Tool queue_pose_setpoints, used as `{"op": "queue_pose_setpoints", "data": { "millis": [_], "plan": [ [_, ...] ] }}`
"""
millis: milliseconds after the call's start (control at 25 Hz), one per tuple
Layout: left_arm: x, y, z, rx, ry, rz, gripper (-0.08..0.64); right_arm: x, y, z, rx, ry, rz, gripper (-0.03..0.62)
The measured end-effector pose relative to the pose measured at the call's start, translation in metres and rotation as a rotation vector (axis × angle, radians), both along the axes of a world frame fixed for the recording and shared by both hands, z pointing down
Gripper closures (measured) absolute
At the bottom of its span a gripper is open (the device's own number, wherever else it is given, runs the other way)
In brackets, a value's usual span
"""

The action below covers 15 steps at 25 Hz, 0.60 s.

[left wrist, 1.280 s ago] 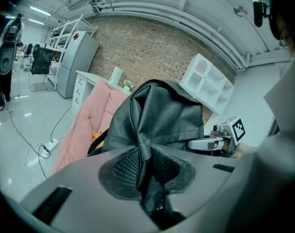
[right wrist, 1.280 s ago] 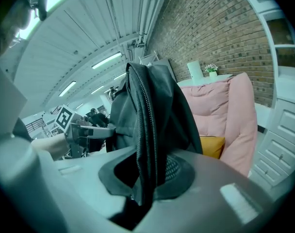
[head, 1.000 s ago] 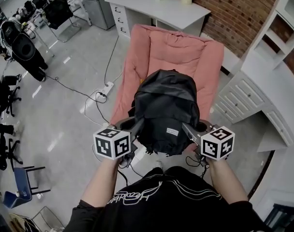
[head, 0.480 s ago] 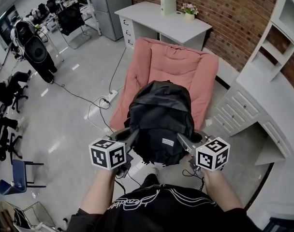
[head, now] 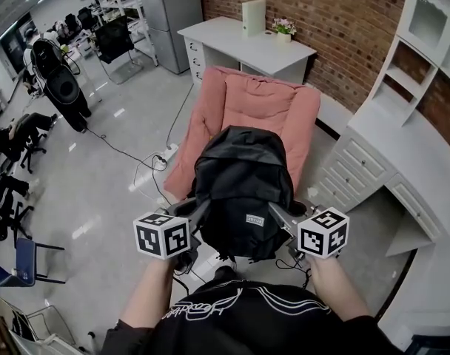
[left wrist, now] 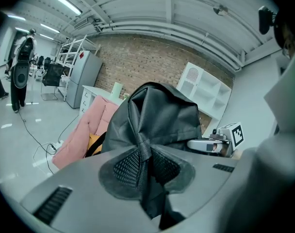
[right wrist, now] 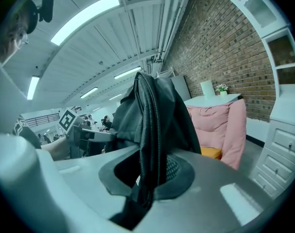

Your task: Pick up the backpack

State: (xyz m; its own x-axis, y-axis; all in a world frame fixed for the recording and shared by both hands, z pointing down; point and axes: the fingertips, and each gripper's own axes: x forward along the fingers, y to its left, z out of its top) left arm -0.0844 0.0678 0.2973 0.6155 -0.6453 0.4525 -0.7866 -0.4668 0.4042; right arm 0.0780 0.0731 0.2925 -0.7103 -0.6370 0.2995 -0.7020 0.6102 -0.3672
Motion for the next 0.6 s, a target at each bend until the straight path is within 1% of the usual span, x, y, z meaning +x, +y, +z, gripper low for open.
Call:
{"op": "queue_pose_setpoints", "data": {
  "millis": [320,600],
  "plan": [
    [0.019,0.021,-0.019,0.033,0.014,0.011,0.505,0.018,0.02,-0.02,0.043,0.007,0.001,0.54],
    [0.029,0.035,-0.035,0.061,0.004,0.026,0.505,0.029,0.035,-0.035,0.069,-0.002,0.008,0.541]
  ]
}}
